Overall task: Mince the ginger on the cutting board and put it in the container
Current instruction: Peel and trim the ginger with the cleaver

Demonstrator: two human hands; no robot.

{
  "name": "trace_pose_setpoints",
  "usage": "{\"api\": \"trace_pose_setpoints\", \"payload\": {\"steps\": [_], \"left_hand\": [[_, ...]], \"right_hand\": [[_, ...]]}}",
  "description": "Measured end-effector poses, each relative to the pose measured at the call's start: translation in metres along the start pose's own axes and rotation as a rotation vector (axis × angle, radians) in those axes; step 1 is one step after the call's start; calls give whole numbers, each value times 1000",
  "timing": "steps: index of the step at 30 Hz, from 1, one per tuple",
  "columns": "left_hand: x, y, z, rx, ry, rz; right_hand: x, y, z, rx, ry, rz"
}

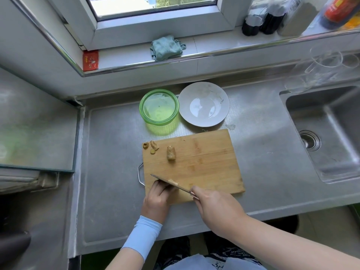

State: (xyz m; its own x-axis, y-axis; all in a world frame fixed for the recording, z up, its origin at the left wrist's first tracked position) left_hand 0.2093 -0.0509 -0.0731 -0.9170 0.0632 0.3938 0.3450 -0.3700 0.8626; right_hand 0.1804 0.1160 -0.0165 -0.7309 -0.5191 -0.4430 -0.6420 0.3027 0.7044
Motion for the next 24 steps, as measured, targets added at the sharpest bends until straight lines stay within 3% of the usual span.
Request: {"api": "trace_pose_setpoints", "payload": {"steps": [24], "left_hand": [[3,1,-2,10,30,15]], "right_hand": [[18,-8,8,28,-8,-64]]}}
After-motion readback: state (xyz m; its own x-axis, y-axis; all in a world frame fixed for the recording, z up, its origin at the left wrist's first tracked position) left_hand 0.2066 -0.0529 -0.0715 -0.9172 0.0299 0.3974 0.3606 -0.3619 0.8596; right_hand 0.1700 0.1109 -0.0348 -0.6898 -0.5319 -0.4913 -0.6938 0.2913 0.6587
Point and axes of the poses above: each hand's wrist, its own x-axis towards the middle knuckle, its own y-axis out of the back of the hand, z = x × y, the point moved 7 cm from there along x, towards the middle knuckle, and after that the axes turned 9 degrees about x, right-handed, at the moved point
